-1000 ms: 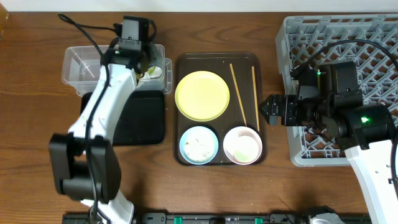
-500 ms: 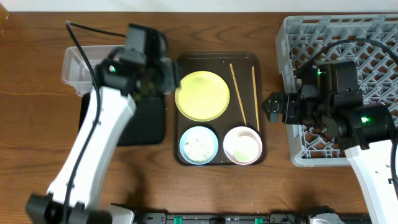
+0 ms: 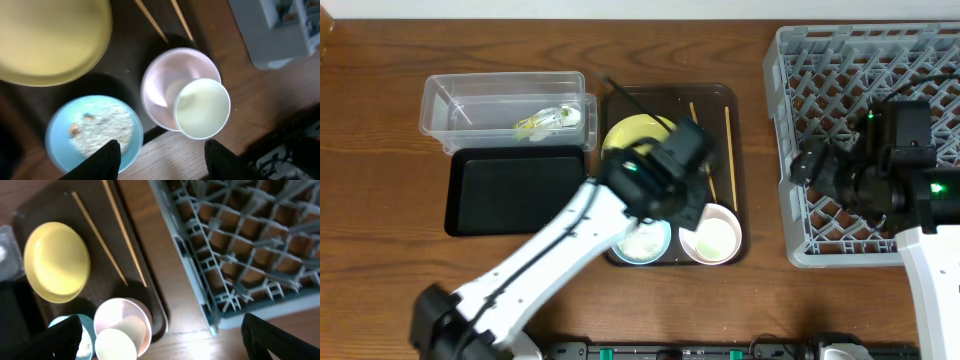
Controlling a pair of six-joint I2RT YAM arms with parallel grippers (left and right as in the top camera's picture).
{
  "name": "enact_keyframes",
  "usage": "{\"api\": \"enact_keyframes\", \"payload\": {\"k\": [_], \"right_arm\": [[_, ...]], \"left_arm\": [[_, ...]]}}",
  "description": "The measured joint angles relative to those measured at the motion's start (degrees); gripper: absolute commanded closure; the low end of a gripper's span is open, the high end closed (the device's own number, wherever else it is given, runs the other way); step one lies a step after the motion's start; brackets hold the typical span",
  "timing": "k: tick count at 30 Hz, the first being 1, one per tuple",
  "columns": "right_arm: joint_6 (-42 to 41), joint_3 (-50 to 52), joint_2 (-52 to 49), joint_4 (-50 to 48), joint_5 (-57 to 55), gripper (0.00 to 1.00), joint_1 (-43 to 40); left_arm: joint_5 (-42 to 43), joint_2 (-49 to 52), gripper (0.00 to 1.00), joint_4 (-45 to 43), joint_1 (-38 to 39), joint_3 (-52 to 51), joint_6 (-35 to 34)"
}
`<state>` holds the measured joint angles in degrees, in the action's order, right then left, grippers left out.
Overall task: Sort waste into correct bins and load items into the dishwasher rack
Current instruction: 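Lift the white cup from the pink bowl with the left gripper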
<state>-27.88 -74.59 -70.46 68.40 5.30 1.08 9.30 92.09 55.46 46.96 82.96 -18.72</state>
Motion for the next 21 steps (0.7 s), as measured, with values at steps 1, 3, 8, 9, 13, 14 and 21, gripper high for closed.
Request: {"api": "enact_keyframes", "payload": {"k": [1,3,8,9,13,14,21], "right_arm": [[-0.02,-0.02,0.0,0.46,-0.07,0.01,-0.42],[-0.02,-0.02,0.0,1.36,-0.22,0.01,-0.72],[0.04,-0.04,0.0,1.73,-0.2,0.01,-0.81],[0.04,-0.04,0.0,1.73,-0.22,0.01,-0.81],[0.04,-0.04,0.0,1.73,-0.22,0.01,-0.81],[0.04,-0.04,0.0,1.73,-0.22,0.01,-0.81],[0.04,-0.04,0.0,1.73,-0.22,0.01,-0.81]], "left_arm": [[-0.22,1.07,0.45,-0.57,0.92,-0.48,-0.59],[-0.28,3.72,0.46,-1.68,2.36,-1.22,-1.2],[-0.24,9.49,0.5,-2.34,3.82,-1.86,-2.29],[-0.15,10.45,0.52,-2.54,4.02,-1.9,-2.43],[0.46,13.09,0.78,-2.91,4.94,-1.92,-2.93],[0.72,13.66,0.85,-2.89,5.2,-1.92,-2.91],[1.09,13.49,0.94,-1.46,4.33,-1.92,-2.91]]}}
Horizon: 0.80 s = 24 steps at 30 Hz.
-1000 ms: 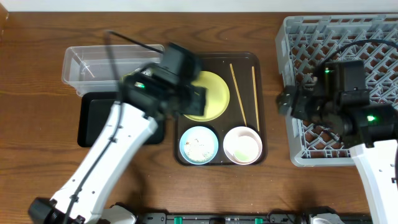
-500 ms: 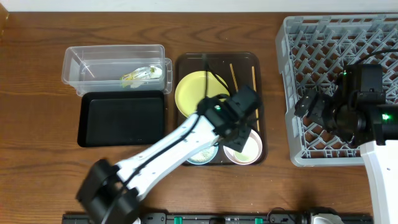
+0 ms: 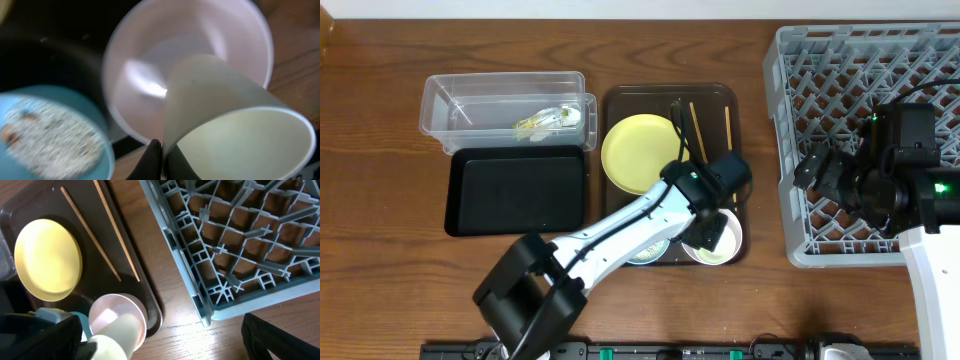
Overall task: Sort waste into correct bins and load items into the dishwasher rack
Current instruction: 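Lift the white cup from the pink bowl with the left gripper, then hand the white cup from the left gripper to the right gripper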
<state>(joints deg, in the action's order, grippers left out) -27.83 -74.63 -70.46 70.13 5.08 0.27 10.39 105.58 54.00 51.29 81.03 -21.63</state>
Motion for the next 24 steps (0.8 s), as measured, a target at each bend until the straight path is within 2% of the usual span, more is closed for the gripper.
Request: {"api": "enact_keyframes", "payload": {"k": [4,7,11,17,20,24], "right_arm": [[1.09,0.0,0.0,-0.22,0.48,0.01,0.0],[4.83,0.0,0.0,-2.05,3.93,0.01,0.0],[15.02,0.0,0.0,-6.51,16.76,0.01,0.09],[28.41,-0.04,0.0,-14.56,43.98,0.01,1.2],[31.39,-0.07,0.0,-19.15,54.12,0.04,2.03],[32.46,-0.13,0.0,-24.39,61.16,0.06,3.69]], "left_arm": [[0.59,-3.85,0.94,2.67,-4.74,0.0,0.02],[5.14,-9.73,0.94,1.99,-11.96,0.22,1.16],[19.85,-16.22,0.94,-0.87,-23.54,0.92,4.92],[52.3,-17.92,0.94,-1.16,-38.36,1.38,11.98],[62.82,-17.88,0.94,-1.03,-41.51,1.38,13.46],[70.84,-17.88,0.94,-0.92,-42.51,1.38,14.38]]}}
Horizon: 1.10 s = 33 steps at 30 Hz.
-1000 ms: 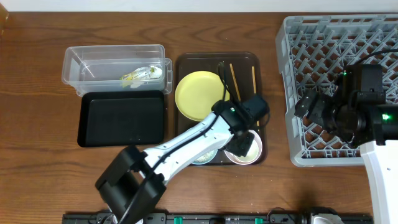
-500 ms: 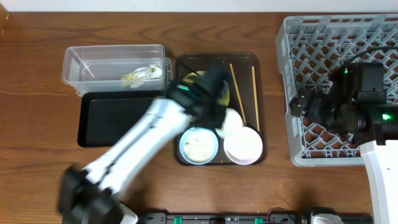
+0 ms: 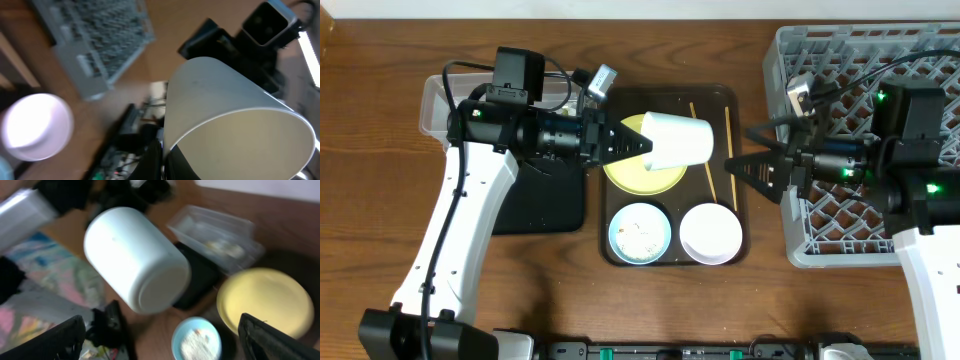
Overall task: Sort waste into correct bins and load items into the dishwasher rack
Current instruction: 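Hand the white cup from the left gripper to the right gripper, then place the white cup upside down in the dish rack with the right gripper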
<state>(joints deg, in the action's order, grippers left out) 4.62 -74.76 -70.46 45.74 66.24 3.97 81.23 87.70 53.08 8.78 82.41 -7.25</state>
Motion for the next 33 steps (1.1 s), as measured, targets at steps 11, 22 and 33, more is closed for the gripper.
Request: {"api": "enact_keyframes", "payload": {"k": [11,22,33], "right_arm": [[-4.74,-0.09,-1.14,-12.92,-1.42,0.07,12.26],[-6.6,-0.09,-1.53,-14.08,-3.54,0.35,14.43],[-8.2,-0.17,-0.37,-0.92,-8.74,0.38,2.67]], "left_arm": [[6.88,0.0,0.94,0.33,0.46,0.0,0.26],[7.37,0.0,0.78,0.46,0.44,0.0,0.55],[7.34,0.0,0.4,0.52,0.46,-0.02,1.16]]}}
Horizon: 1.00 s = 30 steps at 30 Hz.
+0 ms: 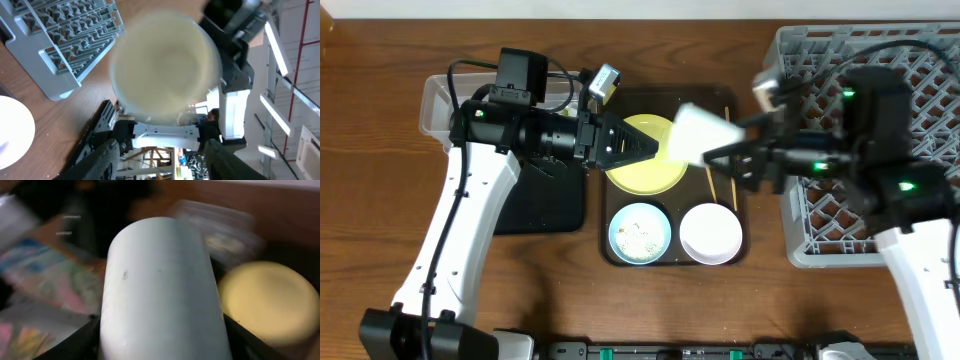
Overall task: Sort waste into correct bins and load items into the dishwasher rack
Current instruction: 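Place the white cup upside down in the dish rack with the right gripper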
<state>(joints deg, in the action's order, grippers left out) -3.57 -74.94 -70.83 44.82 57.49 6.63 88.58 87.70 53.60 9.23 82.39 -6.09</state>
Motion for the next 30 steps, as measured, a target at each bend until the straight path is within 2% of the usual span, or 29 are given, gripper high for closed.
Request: {"api": "enact_keyframes", "payload": {"k": [5,7,11,14,19,26,28,30], "right_arm": [[-5.35,-0.04,3.3,14.1,-18.78,0.38,-10.03],[-9.29,-0.07,4.63,20.48,-31.98,0.38,-13.6],[-13.51,-0.09,4.57,25.55,-46.34,0.38,-15.5],[-15.39,-0.09,2.73,26.75,-52.92,0.38,-15.78],[-17.51,-0.13,-3.3,28.52,-57.57,0.37,-15.78],[-18.47,-0.11,-14.34,28.59,-58.38,0.36,-15.74],[-18.71,-0.11,-16.79,28.26,-57.88,0.2,-15.72],[-19.23,-0.11,-19.02,27.28,-57.24,0.1,-15.72]], "left_arm": [[-1.22,0.0,0.39,0.0,0.0,0.0,-0.04],[-2.01,0.0,0.38,0.02,0.0,0.0,-0.04],[-3.1,0.0,0.39,0.02,0.0,0.0,-0.04],[-3.76,0.0,0.38,0.02,0.0,0.0,-0.04],[-4.11,0.0,0.38,0.33,0.0,0.0,-0.04],[-6.34,0.0,0.39,2.56,0.0,0.0,-0.04],[-7.21,0.0,0.39,2.64,0.0,0.0,-0.04],[-8.17,0.0,0.38,2.8,0.0,0.0,-0.04]]}}
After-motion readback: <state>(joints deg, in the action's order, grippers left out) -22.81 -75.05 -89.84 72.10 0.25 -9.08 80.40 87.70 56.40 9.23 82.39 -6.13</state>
